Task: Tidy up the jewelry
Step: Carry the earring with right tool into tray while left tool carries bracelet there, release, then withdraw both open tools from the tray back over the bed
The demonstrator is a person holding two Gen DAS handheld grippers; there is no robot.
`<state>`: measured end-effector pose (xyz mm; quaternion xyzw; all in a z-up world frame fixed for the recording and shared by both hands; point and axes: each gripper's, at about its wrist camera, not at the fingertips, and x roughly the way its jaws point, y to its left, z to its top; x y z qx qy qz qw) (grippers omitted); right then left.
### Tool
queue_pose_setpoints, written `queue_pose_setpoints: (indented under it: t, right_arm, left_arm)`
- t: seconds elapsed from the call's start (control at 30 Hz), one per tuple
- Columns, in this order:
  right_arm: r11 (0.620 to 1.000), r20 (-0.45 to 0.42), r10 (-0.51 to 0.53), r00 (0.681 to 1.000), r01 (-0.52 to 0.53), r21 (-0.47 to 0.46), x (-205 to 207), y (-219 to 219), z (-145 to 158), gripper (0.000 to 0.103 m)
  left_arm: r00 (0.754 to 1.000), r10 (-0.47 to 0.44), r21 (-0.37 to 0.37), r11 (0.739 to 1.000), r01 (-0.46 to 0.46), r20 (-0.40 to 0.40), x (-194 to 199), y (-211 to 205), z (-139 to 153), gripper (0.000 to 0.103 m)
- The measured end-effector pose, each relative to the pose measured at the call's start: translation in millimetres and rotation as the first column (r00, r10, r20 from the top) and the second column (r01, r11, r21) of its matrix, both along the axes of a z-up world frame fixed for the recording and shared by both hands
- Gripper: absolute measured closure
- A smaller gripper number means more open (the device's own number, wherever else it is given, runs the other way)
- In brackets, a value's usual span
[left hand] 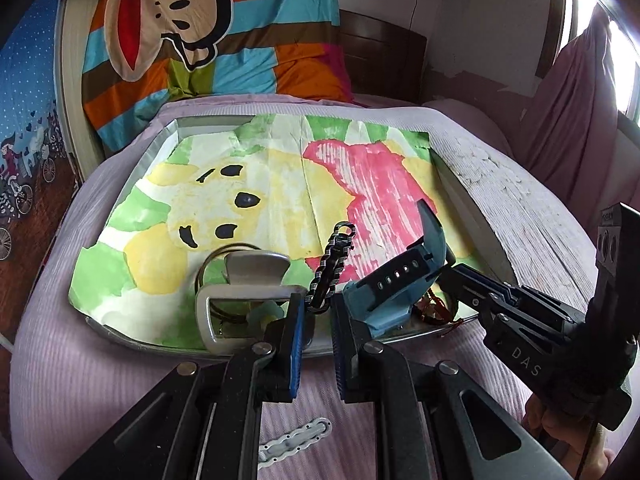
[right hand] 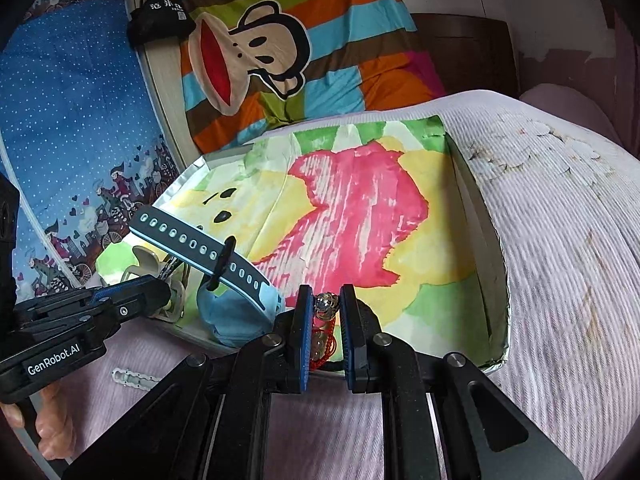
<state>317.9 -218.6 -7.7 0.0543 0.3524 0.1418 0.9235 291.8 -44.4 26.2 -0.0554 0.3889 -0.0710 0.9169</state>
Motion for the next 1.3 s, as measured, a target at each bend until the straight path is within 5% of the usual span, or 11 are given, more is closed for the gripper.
queue_pose_setpoints:
  t: [0.3,0.4,0.53,0.67,0.9,1.03,1.3]
  right_arm:
    - [1.000,-0.031,0.003,1.000,-0.003,-0.005,5,2,-9,0.091]
    - [1.000,-0.016,0.005,1.000,-0.005,0.001,0,-2,-8,0.088]
    - [1.000,0.019,0.002,1.000,-0.002,0.009,-9,-8,-4,0.076]
    - [1.000,0.073,-0.011,0.997,0.010,0.011,-23,-15,3,0.069]
    - [0.999,0.198,-0.043,0.979,0.039,0.026,-58,-27,21,0.044]
    - [0.998,0.268,-0.061,0.961,0.054,0.032,-81,-31,32,0.020]
    - [0.996,0.374,-0.085,0.924,0.070,0.054,-123,-33,50,0.001]
  left_arm:
    - [1.000,-0.017,-0.033,0.999,0.017,-0.006,-9,1,-1,0.090]
    - [1.000,-0.017,-0.055,0.998,0.018,0.023,-15,4,-1,0.080]
    - [0.997,-0.002,-0.068,0.998,0.007,0.081,-29,8,2,0.052]
    - [0.991,0.005,-0.072,0.997,0.005,0.136,-43,11,8,0.050]
    - [0.965,0.059,-0.072,0.997,-0.042,0.257,-72,24,23,0.021]
    - [0.945,0.081,-0.059,0.996,-0.066,0.316,-87,30,29,0.004]
    - [0.915,0.090,-0.021,0.996,-0.088,0.393,-114,34,35,0.000]
